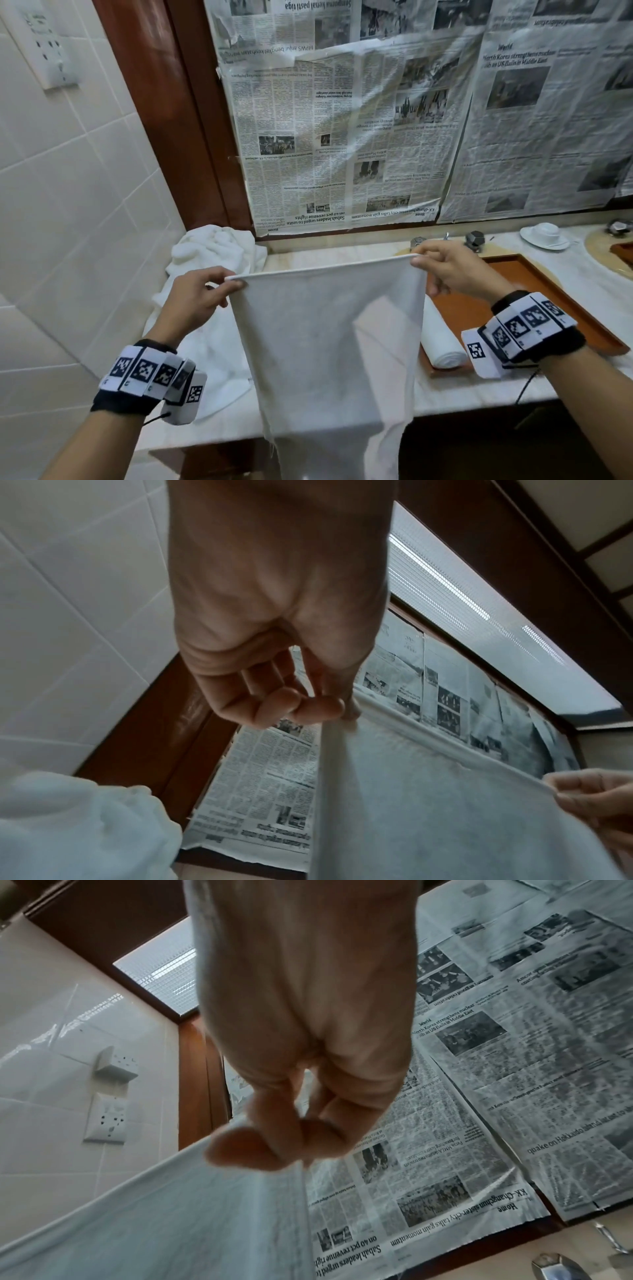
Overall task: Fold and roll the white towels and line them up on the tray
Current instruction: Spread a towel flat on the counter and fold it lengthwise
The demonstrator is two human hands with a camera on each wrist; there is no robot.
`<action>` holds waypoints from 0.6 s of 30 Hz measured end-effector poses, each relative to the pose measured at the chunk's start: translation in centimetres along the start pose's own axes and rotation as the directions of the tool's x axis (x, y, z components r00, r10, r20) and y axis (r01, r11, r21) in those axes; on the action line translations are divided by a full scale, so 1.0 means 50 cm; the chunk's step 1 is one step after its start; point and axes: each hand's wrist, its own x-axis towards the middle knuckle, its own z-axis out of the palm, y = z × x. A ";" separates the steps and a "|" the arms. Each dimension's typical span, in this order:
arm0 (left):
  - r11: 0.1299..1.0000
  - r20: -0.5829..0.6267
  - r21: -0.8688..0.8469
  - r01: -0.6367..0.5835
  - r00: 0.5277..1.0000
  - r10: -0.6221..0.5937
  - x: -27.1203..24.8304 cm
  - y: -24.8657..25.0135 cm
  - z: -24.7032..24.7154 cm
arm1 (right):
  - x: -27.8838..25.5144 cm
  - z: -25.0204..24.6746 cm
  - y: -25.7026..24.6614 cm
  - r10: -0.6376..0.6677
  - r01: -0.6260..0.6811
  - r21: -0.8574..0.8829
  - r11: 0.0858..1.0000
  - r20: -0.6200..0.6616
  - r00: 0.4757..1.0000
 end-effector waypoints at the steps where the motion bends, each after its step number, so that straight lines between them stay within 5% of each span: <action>1: 1.000 0.020 -0.015 -0.008 1.000 0.008 0.011 0.002 -0.001 | 0.008 -0.005 -0.002 0.033 -0.034 0.034 0.999 0.009 0.999; 6: 0.999 0.027 -0.045 -0.016 0.999 0.017 0.056 -0.002 0.001 | 0.036 -0.001 -0.004 0.082 -0.084 0.159 0.984 0.025 0.996; 14: 0.976 0.064 -0.160 0.150 0.988 -0.142 0.133 -0.028 0.038 | 0.129 0.018 0.033 0.189 -0.180 0.118 0.977 -0.073 0.979; 18: 0.951 0.064 -0.224 0.215 0.976 -0.206 0.220 -0.047 0.068 | 0.231 0.018 0.065 0.238 -0.228 0.220 0.948 -0.021 0.971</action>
